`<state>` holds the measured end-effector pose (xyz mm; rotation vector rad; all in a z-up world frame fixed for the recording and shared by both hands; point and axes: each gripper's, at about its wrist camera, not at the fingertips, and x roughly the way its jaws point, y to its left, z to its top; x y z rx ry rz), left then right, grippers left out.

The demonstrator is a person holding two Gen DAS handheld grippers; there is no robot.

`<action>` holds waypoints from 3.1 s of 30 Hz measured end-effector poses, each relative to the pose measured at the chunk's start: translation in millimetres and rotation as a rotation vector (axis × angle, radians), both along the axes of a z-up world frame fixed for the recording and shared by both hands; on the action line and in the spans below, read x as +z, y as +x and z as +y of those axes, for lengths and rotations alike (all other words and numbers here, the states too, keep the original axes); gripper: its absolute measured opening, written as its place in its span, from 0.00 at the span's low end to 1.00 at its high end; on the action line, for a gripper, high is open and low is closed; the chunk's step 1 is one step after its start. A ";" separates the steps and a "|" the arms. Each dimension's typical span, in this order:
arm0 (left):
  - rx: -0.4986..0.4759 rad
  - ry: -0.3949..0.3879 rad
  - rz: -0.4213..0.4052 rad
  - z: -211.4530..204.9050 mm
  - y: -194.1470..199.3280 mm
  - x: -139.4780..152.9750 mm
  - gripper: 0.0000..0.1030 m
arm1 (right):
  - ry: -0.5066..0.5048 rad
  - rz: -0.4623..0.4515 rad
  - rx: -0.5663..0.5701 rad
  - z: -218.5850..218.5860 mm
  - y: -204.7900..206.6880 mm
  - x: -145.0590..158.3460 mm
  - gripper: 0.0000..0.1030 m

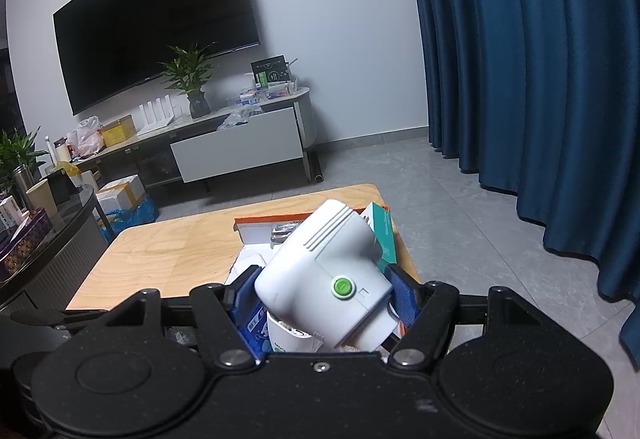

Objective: Organize rigid objects
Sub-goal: 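Lower the white heater into the box with the right tool, then lower the black charger into the box with the left tool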

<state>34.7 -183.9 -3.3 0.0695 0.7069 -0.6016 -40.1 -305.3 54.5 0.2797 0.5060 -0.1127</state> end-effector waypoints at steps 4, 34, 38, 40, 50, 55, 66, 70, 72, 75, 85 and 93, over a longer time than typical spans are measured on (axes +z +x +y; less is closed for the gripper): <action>-0.004 0.002 0.004 -3.6 0.5 -2.1 0.53 | -0.002 0.000 0.004 0.3 0.0 -0.3 0.78; -0.009 0.017 0.032 -15.2 5.0 -11.9 0.53 | 0.000 0.035 0.028 -5.6 13.2 -5.8 0.78; -0.005 0.016 0.037 -14.2 5.7 -12.0 0.53 | 0.002 0.039 0.028 -6.0 15.4 -5.5 0.78; -0.001 0.014 0.036 -12.9 6.8 -11.3 0.53 | 0.002 0.039 0.027 -5.9 15.5 -5.4 0.78; 0.045 0.002 0.023 -3.4 29.2 -4.0 0.53 | -0.001 0.033 0.021 -7.8 17.2 -8.2 0.78; 0.064 -0.012 0.017 0.2 42.5 1.1 0.53 | -0.002 0.038 0.013 -7.5 16.9 -10.6 0.78; 0.080 -0.033 0.006 0.8 60.8 11.5 0.53 | 0.002 0.051 0.022 -4.5 23.0 -9.1 0.78; 0.079 -0.032 0.001 -1.3 65.4 14.1 0.53 | 0.007 0.059 0.032 -3.9 26.1 -10.7 0.78; 0.079 -0.033 -0.002 -1.9 67.5 14.7 0.53 | 0.007 0.060 0.035 -2.6 27.1 -10.9 0.78; 0.078 -0.030 -0.002 -3.9 71.4 15.2 0.53 | 0.010 0.061 0.037 -3.6 29.9 -10.6 0.78; 0.066 -0.025 -0.008 -13.0 79.4 19.3 0.53 | 0.021 0.065 0.039 -5.8 34.5 -12.0 0.78; 0.063 -0.020 0.000 -18.8 89.5 16.9 0.53 | 0.034 0.066 0.031 -7.5 34.3 -16.8 0.78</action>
